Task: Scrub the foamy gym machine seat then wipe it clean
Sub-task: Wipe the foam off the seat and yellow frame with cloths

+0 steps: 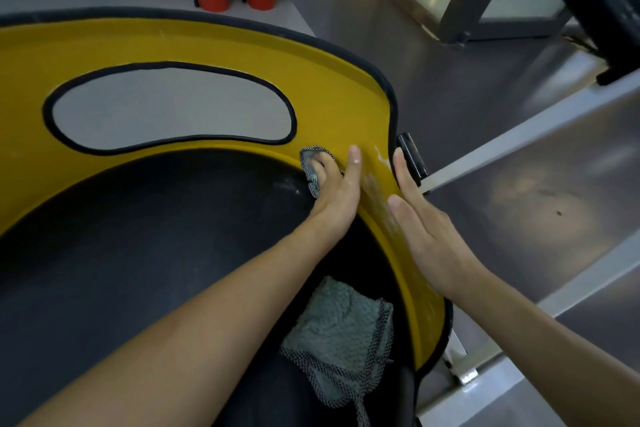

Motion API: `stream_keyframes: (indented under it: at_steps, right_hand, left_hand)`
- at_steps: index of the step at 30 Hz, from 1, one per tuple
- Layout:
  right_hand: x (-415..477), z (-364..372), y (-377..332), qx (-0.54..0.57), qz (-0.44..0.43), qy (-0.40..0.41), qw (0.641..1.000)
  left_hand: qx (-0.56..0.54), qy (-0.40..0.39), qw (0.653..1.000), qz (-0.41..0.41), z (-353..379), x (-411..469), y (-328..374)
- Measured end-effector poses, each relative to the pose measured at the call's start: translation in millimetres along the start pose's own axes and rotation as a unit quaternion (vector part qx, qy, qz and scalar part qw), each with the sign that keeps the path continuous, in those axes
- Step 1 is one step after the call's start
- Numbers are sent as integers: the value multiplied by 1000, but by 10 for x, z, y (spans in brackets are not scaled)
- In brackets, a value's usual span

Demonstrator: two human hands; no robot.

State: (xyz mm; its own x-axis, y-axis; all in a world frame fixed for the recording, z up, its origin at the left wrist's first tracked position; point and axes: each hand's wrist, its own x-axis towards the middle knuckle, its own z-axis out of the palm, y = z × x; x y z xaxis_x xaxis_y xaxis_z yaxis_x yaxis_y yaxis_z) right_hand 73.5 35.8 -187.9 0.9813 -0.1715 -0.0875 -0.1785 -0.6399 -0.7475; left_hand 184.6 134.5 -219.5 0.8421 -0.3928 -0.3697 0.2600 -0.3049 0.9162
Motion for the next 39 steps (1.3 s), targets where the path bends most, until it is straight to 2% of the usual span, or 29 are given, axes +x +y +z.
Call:
stream_keyframes:
  at_steps: [4,6,8,11,13,16,18,19,21,24,25,26,28,31,33,36,39]
  right_hand:
    - [3,-7,-6,8,-2,2,1000]
    - [-4,-5,-11,6,0,4,1000]
    - [-5,-7,-16,4,3,4,1000]
    - [-16,-19,-35,11,6,0,1000]
    - [-20,-26,-49,5,5,-5,1000]
    - [-18,-35,-62,-2,5,-12,1000]
    - [-15,-35,-60,-5,7,-14,1000]
    - [-16,-34,-54,-6,7,-15,1000]
    - [-11,-27,-41,-7,-2,-14,1000]
    - [-13,-19,-16,-4,-8,-5,1000]
    - [-14,-18,-15,0,-4,-5,1000]
    - [-17,-14,-13,4,0,-5,1000]
    - [-11,-17,1,7,4,2,1000]
    - [-6,-20,5,6,-1,6,1000]
    - [-9,-19,0,10,-3,4,1000]
    - [-3,-24,16,10,-1,3,1000]
    - [4,-20,40,6,-17,2,1000]
  left_hand:
    - [43,-27,998,42,-94,-43,-101]
    - [110,-31,988,104,-224,-25,-206]
    - [212,-40,964,158,-402,35,-329]
    - [374,-72,906,182,-646,128,-444]
    - [478,-90,851,197,-766,155,-485]
    - [612,-122,747,229,-888,146,-489]
    - [649,-141,711,231,-922,135,-480]
    - [652,-140,710,229,-914,131,-479]
    - [637,-106,730,224,-856,143,-510]
    - [553,-13,799,234,-692,185,-537]
    - [532,4,811,244,-653,194,-541]
    - [526,12,810,259,-634,188,-552]
    - [542,4,786,297,-643,188,-574]
    - [595,-64,755,269,-685,128,-584]
    - [603,-76,761,228,-630,80,-568]
    - [583,-48,788,191,-440,32,-589]
    - [549,-20,806,219,-381,39,-648]
